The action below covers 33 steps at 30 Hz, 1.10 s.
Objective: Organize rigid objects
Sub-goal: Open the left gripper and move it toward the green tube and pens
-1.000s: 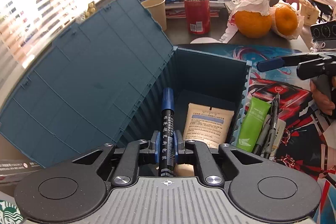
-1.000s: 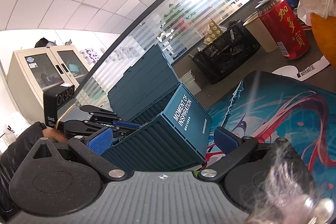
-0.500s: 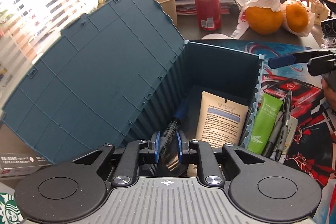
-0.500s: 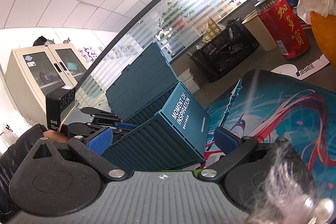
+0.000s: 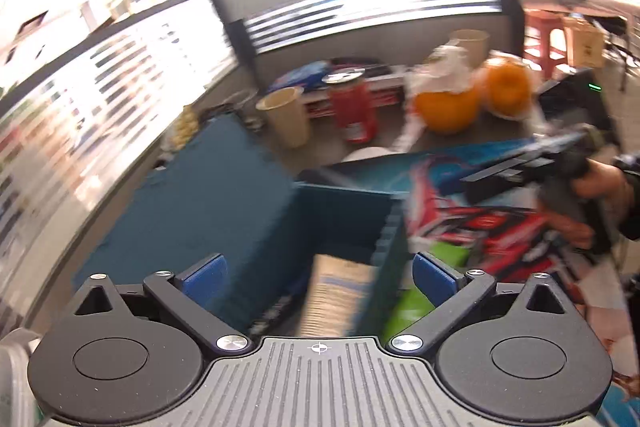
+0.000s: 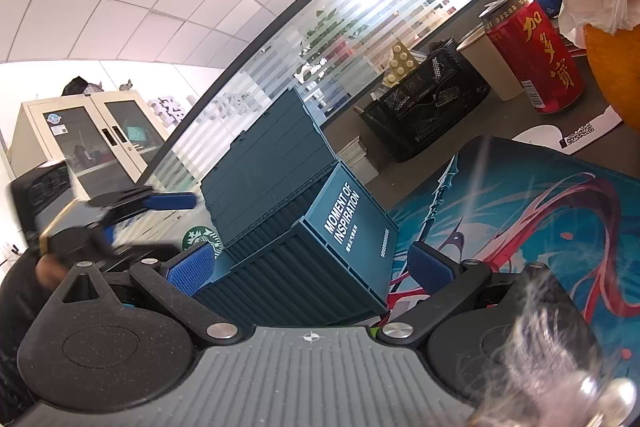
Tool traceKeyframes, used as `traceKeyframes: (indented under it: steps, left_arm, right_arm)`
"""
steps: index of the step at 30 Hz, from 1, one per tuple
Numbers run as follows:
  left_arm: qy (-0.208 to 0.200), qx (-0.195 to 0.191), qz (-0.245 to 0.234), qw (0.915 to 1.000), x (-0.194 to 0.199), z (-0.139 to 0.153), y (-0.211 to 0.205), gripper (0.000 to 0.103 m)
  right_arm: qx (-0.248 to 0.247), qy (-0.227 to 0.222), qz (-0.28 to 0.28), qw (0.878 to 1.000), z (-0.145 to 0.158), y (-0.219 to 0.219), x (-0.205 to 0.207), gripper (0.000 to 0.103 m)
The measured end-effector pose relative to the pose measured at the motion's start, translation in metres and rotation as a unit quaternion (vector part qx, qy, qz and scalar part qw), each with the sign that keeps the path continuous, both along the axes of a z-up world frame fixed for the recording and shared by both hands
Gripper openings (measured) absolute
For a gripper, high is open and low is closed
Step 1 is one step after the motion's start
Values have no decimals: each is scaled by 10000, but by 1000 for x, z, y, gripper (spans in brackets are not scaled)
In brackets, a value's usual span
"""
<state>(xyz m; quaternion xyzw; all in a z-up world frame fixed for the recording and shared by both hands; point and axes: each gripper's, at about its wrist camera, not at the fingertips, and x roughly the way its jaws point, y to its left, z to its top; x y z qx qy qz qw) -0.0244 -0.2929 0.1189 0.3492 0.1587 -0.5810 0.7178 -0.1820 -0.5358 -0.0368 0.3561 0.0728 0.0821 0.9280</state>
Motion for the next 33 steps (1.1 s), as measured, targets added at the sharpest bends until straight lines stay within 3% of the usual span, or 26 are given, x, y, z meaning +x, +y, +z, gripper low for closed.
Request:
traceKeyframes:
  steps: [5,12,16,21,25,30,33]
  left_arm:
    - [115,177,-298,9993,-36,-21,-1,101]
    - [771,456,-699,9935,-64,-69,-7,101]
    - [1099,575,-621,9903,-61,-94,-23,99]
    - [1262,638,-645,9878,-54,-104,-31,94]
    - [1398,663,-665,9857,-49,-105,-34,78]
    - [1410,660,-676,9855,-49,-106,-35,74]
    - [1618,620,-807,9816,-50,-102,-33,63]
  right_arm:
    - [81,-22,-20,10000,-1,-2,-1,103]
    - [95,-16,-34,9999,-1,-3,-1,103]
    - [144,-29,-60,9999,-1,-5,-1,103]
    - [162,-29,-62,9998,-1,-6,-1,103]
    - [169,-30,-53,9998,-2,-6,-2,103]
    - [227,-37,-61,9997,-2,-6,-2,103]
    - [223,-30,-57,9997,-2,-6,-2,103]
